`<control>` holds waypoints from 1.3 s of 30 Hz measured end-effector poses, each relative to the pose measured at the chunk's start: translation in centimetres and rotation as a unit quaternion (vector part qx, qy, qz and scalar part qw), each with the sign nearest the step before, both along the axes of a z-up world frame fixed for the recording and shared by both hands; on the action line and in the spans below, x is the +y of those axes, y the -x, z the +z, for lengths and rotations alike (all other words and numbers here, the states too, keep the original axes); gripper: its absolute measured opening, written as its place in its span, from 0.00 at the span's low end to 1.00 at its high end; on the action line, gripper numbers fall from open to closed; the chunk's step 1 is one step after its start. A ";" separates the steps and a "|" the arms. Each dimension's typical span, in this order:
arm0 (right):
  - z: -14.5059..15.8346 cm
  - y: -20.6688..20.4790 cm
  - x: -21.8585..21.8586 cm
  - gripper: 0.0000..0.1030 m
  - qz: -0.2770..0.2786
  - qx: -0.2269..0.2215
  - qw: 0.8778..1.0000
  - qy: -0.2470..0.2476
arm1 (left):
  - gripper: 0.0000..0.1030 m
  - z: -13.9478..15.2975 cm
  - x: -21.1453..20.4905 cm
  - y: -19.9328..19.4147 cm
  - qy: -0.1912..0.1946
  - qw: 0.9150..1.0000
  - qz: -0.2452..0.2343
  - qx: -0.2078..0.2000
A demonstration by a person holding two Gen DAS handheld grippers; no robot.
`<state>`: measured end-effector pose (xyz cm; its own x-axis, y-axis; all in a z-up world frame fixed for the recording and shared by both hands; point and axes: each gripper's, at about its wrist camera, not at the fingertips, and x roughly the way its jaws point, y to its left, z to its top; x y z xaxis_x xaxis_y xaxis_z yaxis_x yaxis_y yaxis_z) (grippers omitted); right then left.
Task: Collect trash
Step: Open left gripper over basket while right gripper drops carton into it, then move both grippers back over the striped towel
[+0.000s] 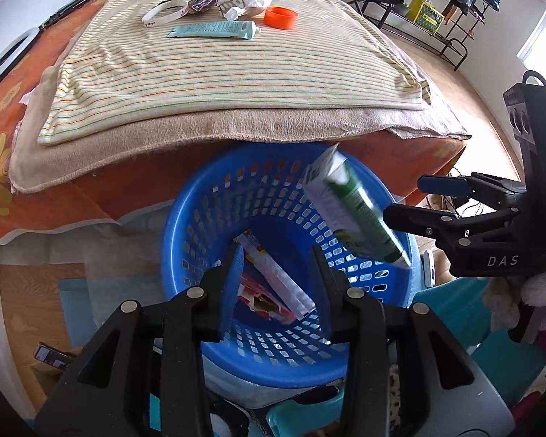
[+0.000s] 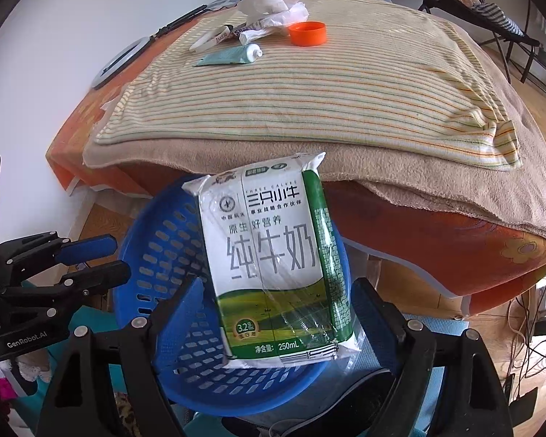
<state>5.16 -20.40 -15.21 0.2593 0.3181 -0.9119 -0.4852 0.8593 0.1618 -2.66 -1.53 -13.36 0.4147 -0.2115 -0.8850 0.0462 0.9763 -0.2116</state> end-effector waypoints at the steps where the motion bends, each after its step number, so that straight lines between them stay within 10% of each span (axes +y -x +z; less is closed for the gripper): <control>1: 0.0 0.0 0.0 0.83 0.000 0.001 1.000 0.000 | 0.36 0.0 0.0 0.0 0.000 1.000 0.000 0.001; 20: -0.1 -0.5 0.3 0.87 -0.004 0.006 1.000 -0.006 | 0.65 -0.1 1.0 -0.4 -0.001 1.000 0.027 -0.001; 39: 1.3 -3.2 -1.0 0.90 -0.052 0.004 0.997 -0.050 | 0.65 3.5 3.6 -3.7 0.009 0.998 0.055 -0.025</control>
<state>8.40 -21.40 -13.95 0.2889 0.3786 -0.8793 -0.3923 0.8846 0.2520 1.03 2.08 -9.81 0.4794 -0.1779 -0.8594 -0.0508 0.9720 -0.2295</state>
